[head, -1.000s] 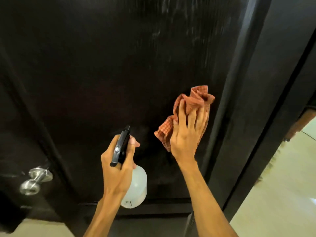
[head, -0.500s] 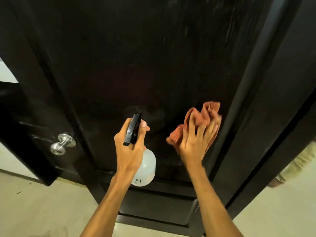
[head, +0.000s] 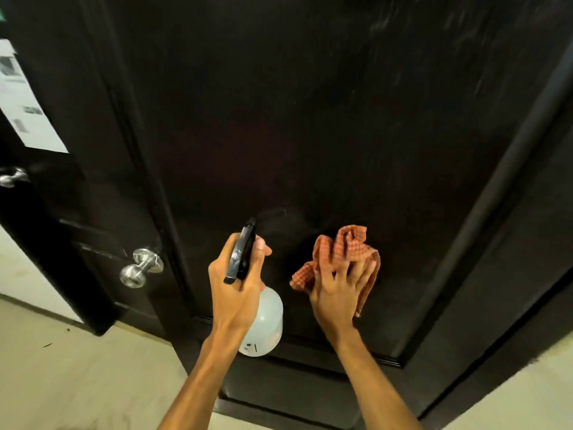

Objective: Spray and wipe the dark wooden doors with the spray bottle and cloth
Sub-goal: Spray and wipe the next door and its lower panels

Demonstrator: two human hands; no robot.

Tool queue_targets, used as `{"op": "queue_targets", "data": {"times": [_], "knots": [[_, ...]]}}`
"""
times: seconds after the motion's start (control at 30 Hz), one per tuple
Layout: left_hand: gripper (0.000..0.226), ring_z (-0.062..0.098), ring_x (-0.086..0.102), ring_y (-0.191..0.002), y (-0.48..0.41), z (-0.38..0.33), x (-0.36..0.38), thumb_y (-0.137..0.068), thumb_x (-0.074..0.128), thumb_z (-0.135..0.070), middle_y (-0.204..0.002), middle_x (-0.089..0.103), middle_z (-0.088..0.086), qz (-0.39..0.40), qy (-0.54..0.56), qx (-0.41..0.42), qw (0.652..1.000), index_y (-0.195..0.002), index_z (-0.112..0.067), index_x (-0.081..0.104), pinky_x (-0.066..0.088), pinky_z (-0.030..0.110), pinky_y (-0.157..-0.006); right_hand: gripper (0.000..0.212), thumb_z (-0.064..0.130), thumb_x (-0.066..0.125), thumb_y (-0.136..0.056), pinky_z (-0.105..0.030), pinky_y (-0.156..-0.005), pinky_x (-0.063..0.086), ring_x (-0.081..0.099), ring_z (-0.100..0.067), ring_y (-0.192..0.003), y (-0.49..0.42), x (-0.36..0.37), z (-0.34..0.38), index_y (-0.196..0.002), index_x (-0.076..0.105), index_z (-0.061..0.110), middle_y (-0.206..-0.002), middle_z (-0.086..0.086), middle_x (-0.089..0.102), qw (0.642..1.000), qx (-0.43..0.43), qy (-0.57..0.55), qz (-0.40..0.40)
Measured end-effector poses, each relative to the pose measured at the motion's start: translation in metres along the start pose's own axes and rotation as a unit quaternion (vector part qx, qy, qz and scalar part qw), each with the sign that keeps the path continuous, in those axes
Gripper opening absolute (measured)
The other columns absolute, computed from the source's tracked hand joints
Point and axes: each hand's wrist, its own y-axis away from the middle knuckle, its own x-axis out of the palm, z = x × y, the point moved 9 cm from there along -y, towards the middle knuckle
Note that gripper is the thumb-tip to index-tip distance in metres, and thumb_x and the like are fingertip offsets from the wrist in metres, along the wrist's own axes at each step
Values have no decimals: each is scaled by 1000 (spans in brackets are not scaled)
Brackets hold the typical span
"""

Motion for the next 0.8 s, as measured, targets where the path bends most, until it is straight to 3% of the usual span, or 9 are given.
{"op": "queue_targets", "data": {"times": [0.07, 0.13, 0.23, 0.33, 0.43, 0.5, 0.6, 0.67, 0.8], "knots": [[15, 30, 52, -47, -7, 9, -16, -104, 58, -24, -79, 66, 15, -5, -4, -4, 1000, -94, -14, 64, 48, 27, -47, 60, 20, 64, -88, -58, -126, -6, -5, -37, -157, -32, -10, 26, -147, 49, 23, -171, -8, 9, 999, -38, -7, -28], [15, 27, 52, -47, -14, 18, -31, -104, 59, -23, -81, 68, 12, -10, -13, -7, 1000, -95, -13, 65, 47, 26, -47, 45, 16, 60, -93, -56, -126, -1, 11, -40, -154, -81, -29, 53, -138, 62, 21, -167, -11, 26, 995, -66, -12, -70], [15, 30, 51, -48, -24, 30, -53, -105, 59, -24, -80, 65, 16, -16, -15, -12, 1000, -95, -15, 65, 47, 28, -46, 48, 14, 54, -100, -56, -126, 3, 15, -43, -154, -112, -30, 81, -148, 53, 21, -165, -10, 29, 992, -22, -38, -115], [18, 34, 50, -50, -32, 40, -77, -104, 59, -26, -76, 61, 22, -29, -14, -19, 999, -93, -12, 64, 47, 30, -48, 71, 21, 68, -86, -50, -127, -7, 6, -37, -157, -52, 29, 132, -153, 42, 21, -159, -10, 32, 992, -124, -16, 6], [15, 31, 51, -50, -37, 54, -103, -102, 60, -29, -63, 56, 13, -42, -17, -36, 998, -93, -18, 65, 47, 31, -49, 83, 27, 84, -73, -44, -127, -13, 20, -31, -152, 7, 86, 167, -149, 52, 23, -157, -3, 40, 948, -260, 44, 181], [12, 32, 51, -50, -40, 62, -119, -104, 61, -30, -66, 57, 15, -48, -18, -36, 998, -94, -24, 65, 48, 34, -50, 66, 24, 74, -81, -44, -128, -9, 19, -31, -153, -14, 84, 188, -144, 56, 21, -157, -5, 45, 945, -281, 25, 164], [13, 31, 52, -50, -44, 74, -137, -105, 60, -27, -77, 62, 20, -46, -29, -39, 998, -95, -23, 66, 48, 38, -50, 47, 19, 59, -89, -45, -128, -4, 16, -31, -154, -48, 75, 206, -136, 61, 18, -158, -8, 43, 967, -234, -4, 101], [14, 29, 52, -50, -46, 77, -141, -105, 60, -27, -77, 63, 17, -40, -33, -43, 998, -95, -20, 66, 48, 38, -51, 52, 19, 67, -84, -44, -128, -6, 14, -32, -154, -35, 82, 203, -136, 62, 17, -158, -7, 37, 971, -211, 8, 111], [18, 28, 52, -51, -46, 80, -134, -103, 58, -33, -79, 66, 7, -14, -24, -51, 998, -92, -21, 65, 48, 35, -53, 75, 17, 89, -61, -43, -126, -5, 34, -32, -140, 25, 91, 150, -133, 66, 22, -147, -4, 51, 951, -228, 82, 191]]}}
